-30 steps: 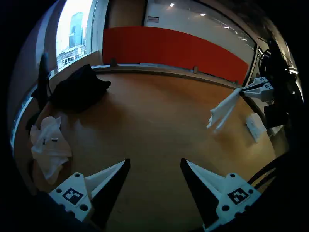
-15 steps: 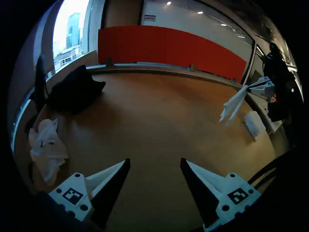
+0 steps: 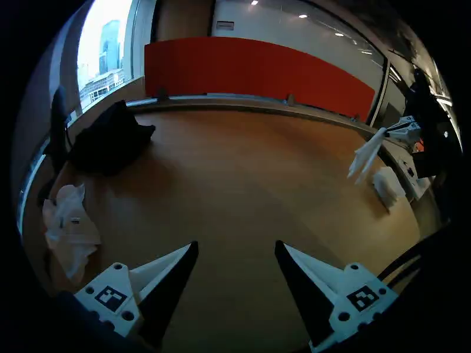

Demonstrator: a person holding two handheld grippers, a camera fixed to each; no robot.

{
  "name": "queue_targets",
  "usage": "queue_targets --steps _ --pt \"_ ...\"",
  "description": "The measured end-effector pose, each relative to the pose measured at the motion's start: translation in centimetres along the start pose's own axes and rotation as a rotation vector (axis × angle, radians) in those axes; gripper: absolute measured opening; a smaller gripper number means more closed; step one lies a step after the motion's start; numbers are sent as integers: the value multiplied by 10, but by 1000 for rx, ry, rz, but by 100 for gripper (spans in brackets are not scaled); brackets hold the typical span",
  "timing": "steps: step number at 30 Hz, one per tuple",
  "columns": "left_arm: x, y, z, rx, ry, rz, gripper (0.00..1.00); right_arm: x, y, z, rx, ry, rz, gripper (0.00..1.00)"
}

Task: Fold towel

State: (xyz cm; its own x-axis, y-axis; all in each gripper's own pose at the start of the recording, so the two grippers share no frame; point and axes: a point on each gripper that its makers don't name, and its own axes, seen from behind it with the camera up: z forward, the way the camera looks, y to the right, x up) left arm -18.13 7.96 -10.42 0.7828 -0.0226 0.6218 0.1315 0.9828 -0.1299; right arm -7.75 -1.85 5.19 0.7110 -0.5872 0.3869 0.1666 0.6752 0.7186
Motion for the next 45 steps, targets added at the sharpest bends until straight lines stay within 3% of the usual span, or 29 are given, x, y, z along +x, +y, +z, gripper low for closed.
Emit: queue_targets --steps 12,29,36,45 --pt "3 7 6 6 -14 14 97 -29 58 -26 -65 -31 41 3" --pt "10 23 14 0 -23 35 97 -62 122 -55 -148 -79 66 3" --pt "13 27 16 -1 -22 37 97 -73 139 -67 -173 -91 78 3" --pt "14 30 14 -3 -22 45 96 -88 141 -82 -188 -101 100 3"
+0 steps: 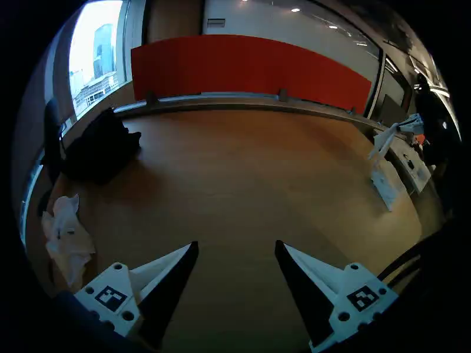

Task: Fold towel

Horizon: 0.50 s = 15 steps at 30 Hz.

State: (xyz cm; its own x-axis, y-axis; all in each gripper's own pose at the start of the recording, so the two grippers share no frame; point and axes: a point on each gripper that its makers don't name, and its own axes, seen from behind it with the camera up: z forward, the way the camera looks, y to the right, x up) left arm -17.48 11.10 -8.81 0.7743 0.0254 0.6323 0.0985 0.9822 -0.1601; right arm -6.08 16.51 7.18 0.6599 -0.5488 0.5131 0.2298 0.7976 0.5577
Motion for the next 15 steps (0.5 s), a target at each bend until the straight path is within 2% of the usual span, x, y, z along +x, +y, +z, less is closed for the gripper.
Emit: queue_targets --steps 6,15 --pt "0 3 -2 -7 1 6 97 -31 1 -13 -18 -33 22 3" --pt "-6 9 -4 -17 -8 13 97 -90 -1 -35 -50 -86 103 3"
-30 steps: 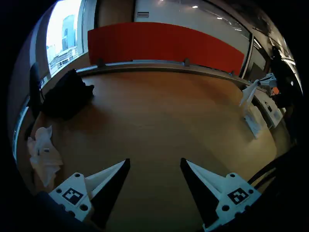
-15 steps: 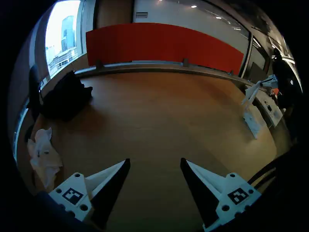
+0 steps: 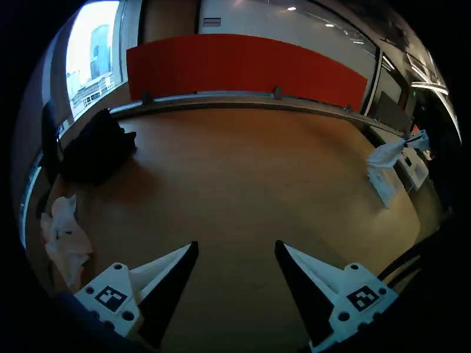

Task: Fold towel

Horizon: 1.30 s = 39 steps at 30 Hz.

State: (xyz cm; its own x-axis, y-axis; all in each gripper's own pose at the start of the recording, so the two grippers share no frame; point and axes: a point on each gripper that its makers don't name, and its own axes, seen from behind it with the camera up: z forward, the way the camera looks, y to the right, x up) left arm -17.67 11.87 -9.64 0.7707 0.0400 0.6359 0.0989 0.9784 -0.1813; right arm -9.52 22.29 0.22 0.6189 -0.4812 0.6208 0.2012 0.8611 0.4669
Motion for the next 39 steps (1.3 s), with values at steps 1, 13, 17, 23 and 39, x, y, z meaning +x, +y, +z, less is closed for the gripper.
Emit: queue_targets --steps 1,13,17,23,39 --pt "-1 1 0 -1 -1 1 97 -7 0 -1 -4 -7 9 3" --pt "-5 2 -3 -2 -8 10 97 -63 1 -4 -25 -71 102 3" --pt "-6 1 -4 2 -7 11 97 -74 0 -4 -29 -89 105 3" --pt "-8 0 -6 7 -8 6 97 -91 0 0 -36 -120 122 3" --pt "-10 -3 -8 21 -13 9 97 -141 -1 15 -51 -207 194 3"
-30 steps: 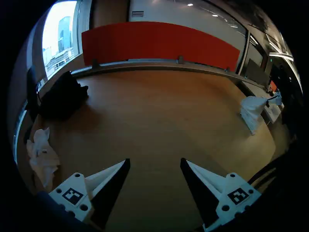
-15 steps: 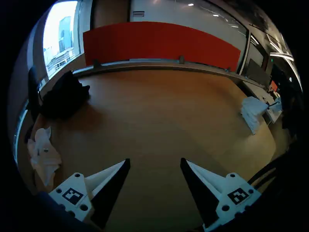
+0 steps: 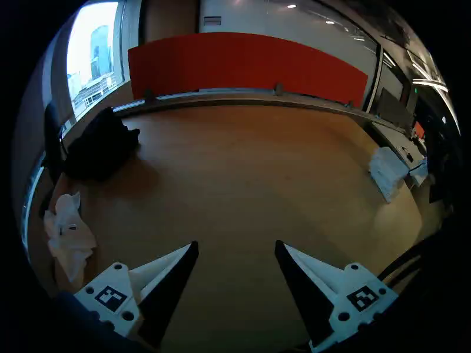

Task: Fold towel

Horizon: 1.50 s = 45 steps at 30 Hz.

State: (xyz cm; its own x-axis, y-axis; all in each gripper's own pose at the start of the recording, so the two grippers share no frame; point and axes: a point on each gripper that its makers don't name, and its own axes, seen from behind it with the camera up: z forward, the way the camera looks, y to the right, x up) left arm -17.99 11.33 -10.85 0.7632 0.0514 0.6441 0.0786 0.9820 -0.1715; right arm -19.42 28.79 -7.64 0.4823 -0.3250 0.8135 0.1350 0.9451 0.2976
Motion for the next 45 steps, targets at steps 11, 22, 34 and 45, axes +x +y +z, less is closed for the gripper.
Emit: queue_targets --steps 11,22,34,45 --pt "0 1 1 1 -5 8 97 -20 -1 14 -15 -48 26 3" --pt "0 0 1 5 -6 8 97 -25 2 19 -27 -63 52 4" --pt "0 -1 3 2 -10 12 97 -28 0 21 -36 -73 59 4" --pt "-1 -2 3 0 -10 7 97 -27 2 19 -63 -63 67 12"
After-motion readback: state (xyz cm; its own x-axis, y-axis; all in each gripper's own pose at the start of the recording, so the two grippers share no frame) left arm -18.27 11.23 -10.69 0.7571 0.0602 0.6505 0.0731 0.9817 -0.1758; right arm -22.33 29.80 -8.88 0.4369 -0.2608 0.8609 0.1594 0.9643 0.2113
